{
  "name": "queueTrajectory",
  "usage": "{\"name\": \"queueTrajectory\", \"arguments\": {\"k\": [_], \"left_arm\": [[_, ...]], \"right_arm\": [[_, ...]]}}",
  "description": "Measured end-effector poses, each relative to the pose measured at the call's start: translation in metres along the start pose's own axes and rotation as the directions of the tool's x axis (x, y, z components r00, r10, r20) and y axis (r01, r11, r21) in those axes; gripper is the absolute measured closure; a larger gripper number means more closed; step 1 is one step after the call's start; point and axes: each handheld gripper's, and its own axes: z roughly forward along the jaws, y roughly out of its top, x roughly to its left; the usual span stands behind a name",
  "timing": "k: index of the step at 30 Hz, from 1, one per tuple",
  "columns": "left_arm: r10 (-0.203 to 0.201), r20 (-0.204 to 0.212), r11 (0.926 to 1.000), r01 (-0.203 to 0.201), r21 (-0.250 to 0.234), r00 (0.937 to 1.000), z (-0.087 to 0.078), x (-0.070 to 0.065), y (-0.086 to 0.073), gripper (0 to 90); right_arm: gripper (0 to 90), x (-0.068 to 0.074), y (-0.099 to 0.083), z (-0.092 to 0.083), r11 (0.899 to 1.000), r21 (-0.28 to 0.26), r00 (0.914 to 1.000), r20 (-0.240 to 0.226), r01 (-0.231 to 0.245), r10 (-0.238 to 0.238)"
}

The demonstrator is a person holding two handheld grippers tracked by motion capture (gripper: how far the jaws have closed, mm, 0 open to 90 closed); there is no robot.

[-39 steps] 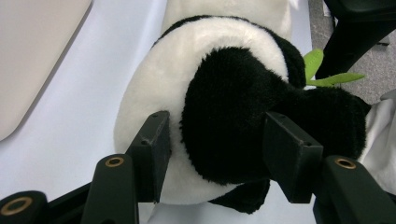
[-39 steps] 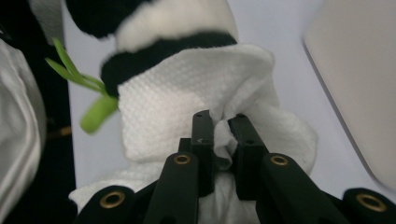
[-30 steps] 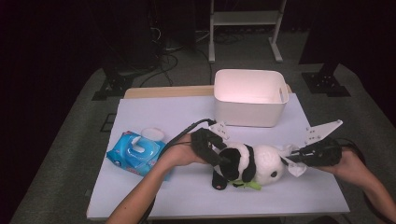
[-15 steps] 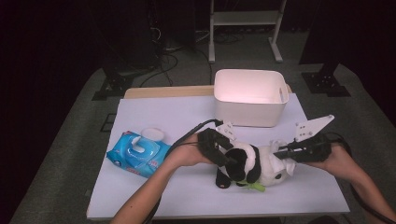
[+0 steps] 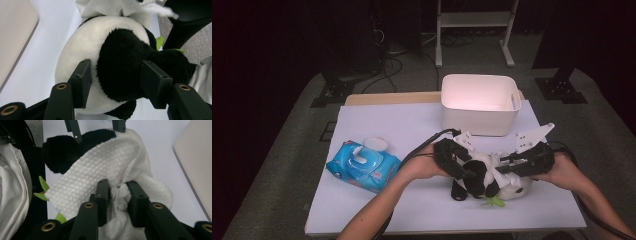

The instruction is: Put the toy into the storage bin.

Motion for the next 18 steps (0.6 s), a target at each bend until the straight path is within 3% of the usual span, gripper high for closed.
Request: {"name": "queueTrajectory", "arguments": {"k": [5,11,18], "left_arm": [[-0.001,-0.002,1.0000,0.001,0.008,1.0000,0.000,-0.001,0.001,43.5],[-0.008,-0.002,1.0000,0.008,0.002,1.0000,0.000,0.000,-0.001,43.5],[-0.007,-0.002,1.0000,0.007,0.005,1.0000,0.000,0.000,0.000,43.5]], "right_arm": [[61.7,0.005,0.000,-0.015,0.999,-0.034,0.9997,0.024,-0.007,0.008],[58.3,0.006,-0.001,-0.028,0.999,-0.044,0.9991,0.040,-0.010,0.012],[56.4,0.010,-0.008,-0.012,1.000,0.016,0.9994,0.032,0.010,-0.010]]}}
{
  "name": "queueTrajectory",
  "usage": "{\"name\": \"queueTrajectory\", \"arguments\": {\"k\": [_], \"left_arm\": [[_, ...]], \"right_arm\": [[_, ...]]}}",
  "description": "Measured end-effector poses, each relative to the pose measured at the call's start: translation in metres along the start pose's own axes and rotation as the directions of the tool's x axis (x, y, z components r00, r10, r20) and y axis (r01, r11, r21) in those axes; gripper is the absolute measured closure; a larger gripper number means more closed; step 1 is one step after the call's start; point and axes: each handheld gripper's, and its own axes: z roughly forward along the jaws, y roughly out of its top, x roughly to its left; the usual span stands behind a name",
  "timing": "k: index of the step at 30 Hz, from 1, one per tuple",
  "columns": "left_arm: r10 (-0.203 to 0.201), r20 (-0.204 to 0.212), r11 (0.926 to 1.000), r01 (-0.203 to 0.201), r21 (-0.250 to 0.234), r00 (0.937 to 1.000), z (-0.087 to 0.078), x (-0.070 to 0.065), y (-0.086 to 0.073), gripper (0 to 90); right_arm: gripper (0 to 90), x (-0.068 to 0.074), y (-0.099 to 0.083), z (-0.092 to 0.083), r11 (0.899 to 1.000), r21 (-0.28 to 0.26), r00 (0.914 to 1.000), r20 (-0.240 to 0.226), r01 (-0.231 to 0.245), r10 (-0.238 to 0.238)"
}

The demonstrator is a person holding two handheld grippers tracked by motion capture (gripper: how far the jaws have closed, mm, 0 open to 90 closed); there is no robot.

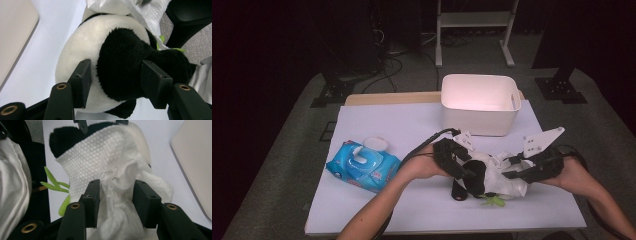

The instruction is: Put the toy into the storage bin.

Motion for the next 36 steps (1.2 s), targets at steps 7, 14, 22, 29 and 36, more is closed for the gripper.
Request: {"name": "queueTrajectory", "arguments": {"k": [7,14,22,29,36], "left_arm": [[0.024,-0.018,0.9994,-0.024,0.025,0.9995,0.001,-0.005,0.004,43.5],[0.024,-0.013,0.9996,-0.024,0.012,0.9996,0.004,-0.005,0.006,43.5],[0.018,-0.015,0.9998,-0.018,-0.009,0.9997,-0.002,-0.005,0.002,41.0],[-0.009,-0.021,0.9998,0.009,-0.019,0.9997,-0.006,-0.003,-0.006,34.5],[-0.013,-0.019,0.9988,0.012,-0.048,0.9997,0.002,-0.004,-0.003,36.1]], "right_arm": [[68.0,0.006,0.012,0.022,0.999,0.024,0.9991,0.007,0.043,-0.043],[80.4,0.006,0.024,0.017,0.998,-0.030,0.9984,0.002,0.056,-0.056],[82.0,0.008,0.039,0.024,0.995,-0.032,0.9958,-0.007,0.091,-0.091],[82.2,0.005,0.031,0.018,0.998,-0.020,0.9981,-0.009,0.060,-0.061],[82.2,0.009,0.052,0.026,0.994,-0.053,0.9944,-0.035,0.098,-0.100]]}}
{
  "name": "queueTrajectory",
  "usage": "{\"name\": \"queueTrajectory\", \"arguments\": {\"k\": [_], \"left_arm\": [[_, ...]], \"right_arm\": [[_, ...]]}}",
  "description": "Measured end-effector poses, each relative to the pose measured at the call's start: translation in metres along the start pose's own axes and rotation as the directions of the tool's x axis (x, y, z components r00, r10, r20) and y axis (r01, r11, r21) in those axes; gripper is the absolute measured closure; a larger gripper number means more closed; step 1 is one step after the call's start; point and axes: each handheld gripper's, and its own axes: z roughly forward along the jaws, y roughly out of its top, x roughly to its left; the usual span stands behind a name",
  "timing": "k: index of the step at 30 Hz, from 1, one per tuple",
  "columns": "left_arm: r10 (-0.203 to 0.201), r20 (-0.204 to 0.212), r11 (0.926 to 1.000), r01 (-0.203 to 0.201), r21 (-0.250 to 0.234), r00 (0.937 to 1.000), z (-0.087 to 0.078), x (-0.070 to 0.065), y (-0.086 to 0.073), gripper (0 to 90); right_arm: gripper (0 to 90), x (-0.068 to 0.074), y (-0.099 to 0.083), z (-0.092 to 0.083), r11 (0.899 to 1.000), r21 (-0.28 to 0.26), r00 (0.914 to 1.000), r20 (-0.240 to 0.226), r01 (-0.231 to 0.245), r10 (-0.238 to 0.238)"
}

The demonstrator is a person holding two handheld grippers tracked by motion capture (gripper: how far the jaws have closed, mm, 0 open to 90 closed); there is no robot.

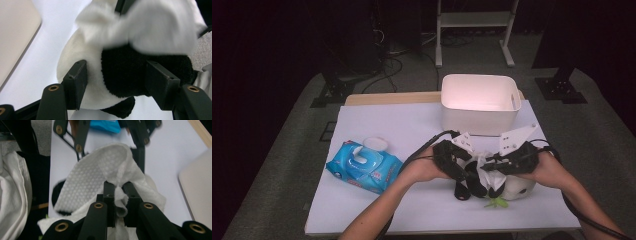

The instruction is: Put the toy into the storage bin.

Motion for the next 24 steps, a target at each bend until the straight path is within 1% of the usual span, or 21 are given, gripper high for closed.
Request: {"name": "queueTrajectory", "arguments": {"k": [1,2,3,4,5,6,7,8,9,10,11,12,13,15,17,18,19,20,23,24], "left_arm": [[-0.003,0.004,1.0000,0.003,-0.006,1.0000,0.001,-0.001,0.001,36.1],[-0.003,0.004,1.0000,0.003,-0.006,1.0000,0.001,-0.001,0.001,36.1],[0.001,0.009,1.0000,-0.001,-0.003,1.0000,0.002,-0.002,0.001,36.1],[0.003,0.008,1.0000,-0.003,-0.001,1.0000,0.003,-0.002,0.001,36.1],[0.003,0.008,1.0000,-0.003,-0.001,1.0000,0.003,-0.002,0.001,36.1],[0.003,0.004,1.0000,-0.003,0.001,1.0000,0.002,-0.002,0.000,36.1],[-0.008,0.010,0.9999,0.008,-0.010,0.9999,0.001,-0.001,-0.002,36.6],[-0.008,0.010,0.9999,0.008,-0.010,0.9999,0.001,-0.001,-0.002,37.0],[-0.010,0.013,0.9999,0.010,-0.014,0.9999,0.001,-0.001,-0.003,37.2],[-0.011,0.013,0.9998,0.011,-0.017,0.9999,0.001,-0.001,-0.004,37.2],[-0.009,0.011,0.9998,0.009,-0.018,0.9999,0.001,-0.002,-0.004,37.2],[-0.005,0.011,0.9999,0.005,-0.012,0.9999,0.001,-0.002,-0.003,37.2],[0.007,0.007,1.0000,-0.007,0.002,1.0000,0.001,-0.003,-0.001,37.2],[0.010,0.005,0.9999,-0.010,0.010,0.9999,0.001,-0.004,0.000,37.2],[0.011,0.004,0.9998,-0.011,0.016,0.9999,0.001,-0.004,0.001,37.1],[0.011,0.004,0.9998,-0.011,0.016,0.9999,0.001,-0.004,0.001,37.1],[0.011,0.005,0.9998,-0.011,0.019,0.9999,0.001,-0.004,0.001,37.0],[0.006,0.010,0.9998,-0.006,0.021,0.9999,0.001,-0.004,0.002,36.9],[0.011,0.017,0.9995,-0.012,0.031,0.9998,-0.002,-0.003,0.005,36.4],[0.011,0.017,0.9995,-0.012,0.031,0.9998,-0.002,-0.003,0.005,36.2]], "right_arm": [[82.2,0.000,0.004,0.004,1.000,-0.001,0.9999,-0.008,0.009,-0.009],[82.2,0.000,0.004,0.004,1.000,-0.001,0.9999,-0.008,0.009,-0.009],[82.0,0.000,0.011,0.013,1.000,-0.001,0.9995,-0.023,0.023,-0.023],[82.0,0.001,0.014,0.018,1.000,0.001,0.9992,-0.029,0.028,-0.028],[82.0,0.001,0.014,0.018,1.000,0.001,0.9992,-0.029,0.028,-0.028],[82.0,0.002,0.017,0.023,0.999,0.009,0.9988,-0.034,0.035,-0.035],[82.1,0.001,0.017,0.026,0.999,0.013,0.9986,-0.036,0.039,-0.038],[82.1,0.001,0.017,0.026,0.999,0.013,0.9986,-0.036,0.039,-0.038],[82.1,0.000,0.015,0.023,1.000,0.007,0.9992,-0.034,0.022,-0.022],[82.1,0.000,0.015,0.023,1.000,0.007,0.9992,-0.034,0.022,-0.022],[82.1,-0.001,0.010,0.016,1.000,0.005,0.9996,-0.024,0.016,-0.016],[82.1,-0.001,0.010,0.016,1.000,0.005,0.9996,-0.024,0.016,-0.016],[82.1,-0.003,0.004,0.008,1.000,0.003,0.9999,-0.015,-0.004,0.004],[82.1,-0.004,-0.003,-0.001,1.000,0.005,0.9998,0.001,-0.021,0.021],[82.1,-0.006,-0.012,-0.008,0.999,0.012,0.9991,0.016,-0.040,0.040],[82.1,-0.006,-0.012,-0.008,0.999,0.012,0.9991,0.016,-0.040,0.040],[82.0,-0.007,-0.021,-0.014,0.998,0.026,0.9977,0.028,-0.062,0.062],[82.1,-0.008,-0.024,-0.015,0.997,0.029,0.9975,0.030,-0.065,0.064],[82.1,-0.011,-0.033,-0.018,0.996,0.033,0.9957,0.035,-0.087,0.086],[82.0,-0.011,-0.035,-0.018,0.995,0.034,0.9950,0.029,-0.096,0.095]]}}
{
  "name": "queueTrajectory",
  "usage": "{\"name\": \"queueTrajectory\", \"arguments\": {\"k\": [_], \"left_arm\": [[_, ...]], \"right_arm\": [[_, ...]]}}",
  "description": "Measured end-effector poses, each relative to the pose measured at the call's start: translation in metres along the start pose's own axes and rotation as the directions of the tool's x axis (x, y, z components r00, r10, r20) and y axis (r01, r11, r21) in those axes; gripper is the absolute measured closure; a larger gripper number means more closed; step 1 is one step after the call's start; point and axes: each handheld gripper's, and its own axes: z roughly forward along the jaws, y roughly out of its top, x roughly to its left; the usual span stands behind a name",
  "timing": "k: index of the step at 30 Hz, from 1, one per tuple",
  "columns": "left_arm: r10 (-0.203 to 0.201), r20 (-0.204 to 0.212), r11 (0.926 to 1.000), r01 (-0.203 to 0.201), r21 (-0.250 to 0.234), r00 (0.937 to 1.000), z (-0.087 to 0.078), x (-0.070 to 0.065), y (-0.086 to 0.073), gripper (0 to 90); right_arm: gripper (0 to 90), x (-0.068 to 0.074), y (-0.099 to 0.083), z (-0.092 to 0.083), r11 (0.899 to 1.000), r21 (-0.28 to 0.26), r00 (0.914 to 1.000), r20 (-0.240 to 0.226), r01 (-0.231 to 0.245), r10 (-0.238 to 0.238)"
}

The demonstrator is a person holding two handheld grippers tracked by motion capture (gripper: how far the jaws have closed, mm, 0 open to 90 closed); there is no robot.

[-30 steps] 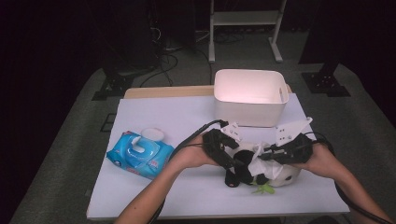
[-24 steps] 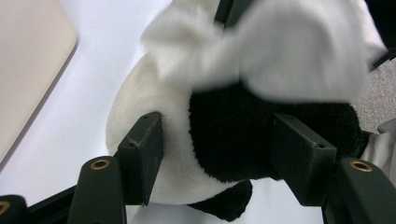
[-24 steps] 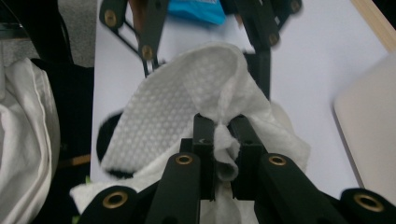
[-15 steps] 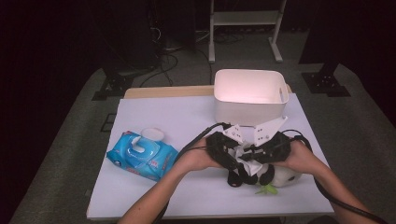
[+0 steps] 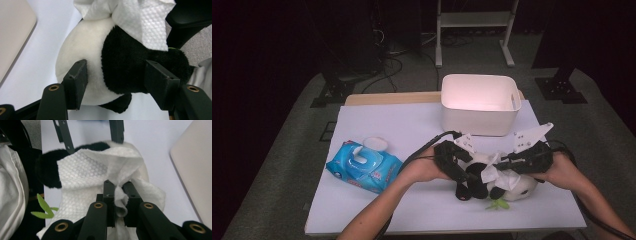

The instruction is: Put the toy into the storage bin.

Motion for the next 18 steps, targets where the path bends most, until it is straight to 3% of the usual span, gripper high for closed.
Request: {"name": "queueTrajectory", "arguments": {"k": [5,8,10,12,16,18], "left_arm": [[0.005,0.005,0.9999,-0.005,-0.012,1.0000,-0.010,0.002,0.006,35.6],[0.006,0.000,0.9999,-0.006,0.015,1.0000,-0.007,0.003,0.008,34.8],[-0.003,0.008,0.9998,0.003,0.021,1.0000,-0.002,0.003,0.007,35.3],[-0.013,0.041,0.9999,0.013,0.007,0.9991,0.002,0.002,0.006,35.7],[0.046,0.051,0.9980,-0.048,0.040,0.9976,0.003,-0.012,0.012,36.4],[0.054,0.047,0.9971,-0.056,0.051,0.9974,0.003,-0.013,0.012,36.6]], "right_arm": [[82.0,0.004,-0.002,0.003,1.000,0.006,0.9995,-0.032,0.005,-0.005],[81.9,0.007,0.000,0.003,1.000,0.012,0.9994,-0.032,0.017,-0.017],[82.0,0.009,0.005,0.001,0.999,0.003,0.9992,-0.014,0.037,-0.036],[82.1,0.010,0.008,0.001,0.999,-0.005,0.9991,-0.018,0.038,-0.038],[82.0,0.013,0.035,0.015,0.995,-0.021,0.9946,-0.044,0.093,-0.094],[82.0,0.013,0.040,0.020,0.994,-0.016,0.9929,-0.050,0.107,-0.108]]}}
